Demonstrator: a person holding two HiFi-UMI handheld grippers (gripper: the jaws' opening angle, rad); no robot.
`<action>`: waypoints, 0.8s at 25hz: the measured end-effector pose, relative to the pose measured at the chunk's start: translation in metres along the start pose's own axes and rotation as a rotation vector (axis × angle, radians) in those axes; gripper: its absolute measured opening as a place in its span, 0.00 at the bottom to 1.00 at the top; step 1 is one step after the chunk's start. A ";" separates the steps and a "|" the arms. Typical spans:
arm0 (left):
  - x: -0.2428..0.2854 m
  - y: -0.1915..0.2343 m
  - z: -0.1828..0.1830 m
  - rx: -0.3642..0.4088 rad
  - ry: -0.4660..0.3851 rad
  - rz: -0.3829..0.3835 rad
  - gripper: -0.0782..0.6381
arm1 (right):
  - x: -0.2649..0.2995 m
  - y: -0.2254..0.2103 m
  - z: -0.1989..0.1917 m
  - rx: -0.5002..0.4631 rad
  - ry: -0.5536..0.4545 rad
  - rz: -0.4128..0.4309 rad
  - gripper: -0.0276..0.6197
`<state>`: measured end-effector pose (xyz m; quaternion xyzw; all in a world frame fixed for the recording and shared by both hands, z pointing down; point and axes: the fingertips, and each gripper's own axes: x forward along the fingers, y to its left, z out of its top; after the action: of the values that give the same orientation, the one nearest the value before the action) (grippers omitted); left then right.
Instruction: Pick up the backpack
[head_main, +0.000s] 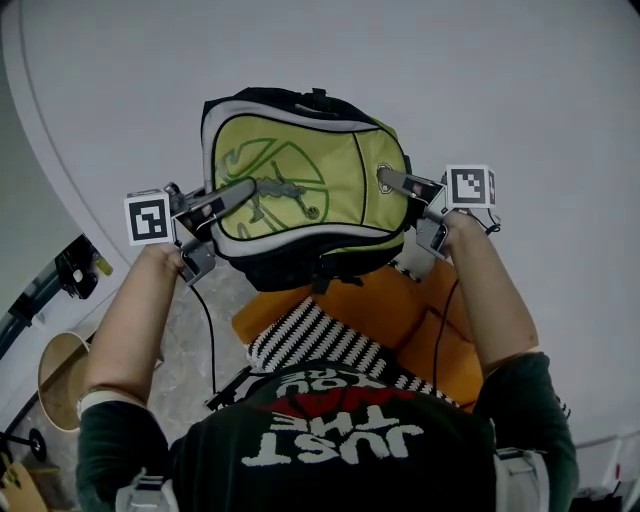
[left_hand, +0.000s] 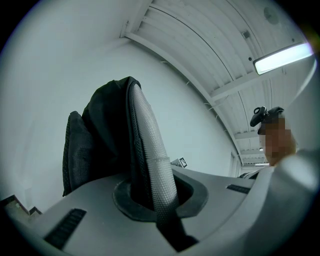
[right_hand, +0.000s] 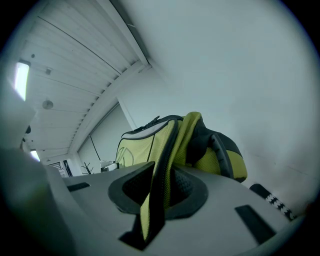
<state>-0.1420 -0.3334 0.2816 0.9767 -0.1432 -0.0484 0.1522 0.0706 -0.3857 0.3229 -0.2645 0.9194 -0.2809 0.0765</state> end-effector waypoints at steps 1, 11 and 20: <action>0.000 -0.001 0.001 0.001 -0.002 -0.003 0.16 | 0.000 0.000 0.001 -0.002 -0.001 0.000 0.17; 0.000 -0.003 0.003 0.016 -0.008 -0.008 0.15 | -0.002 0.001 0.003 -0.034 -0.013 -0.005 0.17; 0.002 -0.008 0.005 0.023 -0.011 -0.013 0.15 | -0.001 0.006 0.004 -0.050 -0.017 0.022 0.17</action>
<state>-0.1390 -0.3283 0.2743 0.9790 -0.1385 -0.0531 0.1398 0.0703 -0.3827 0.3163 -0.2586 0.9282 -0.2549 0.0807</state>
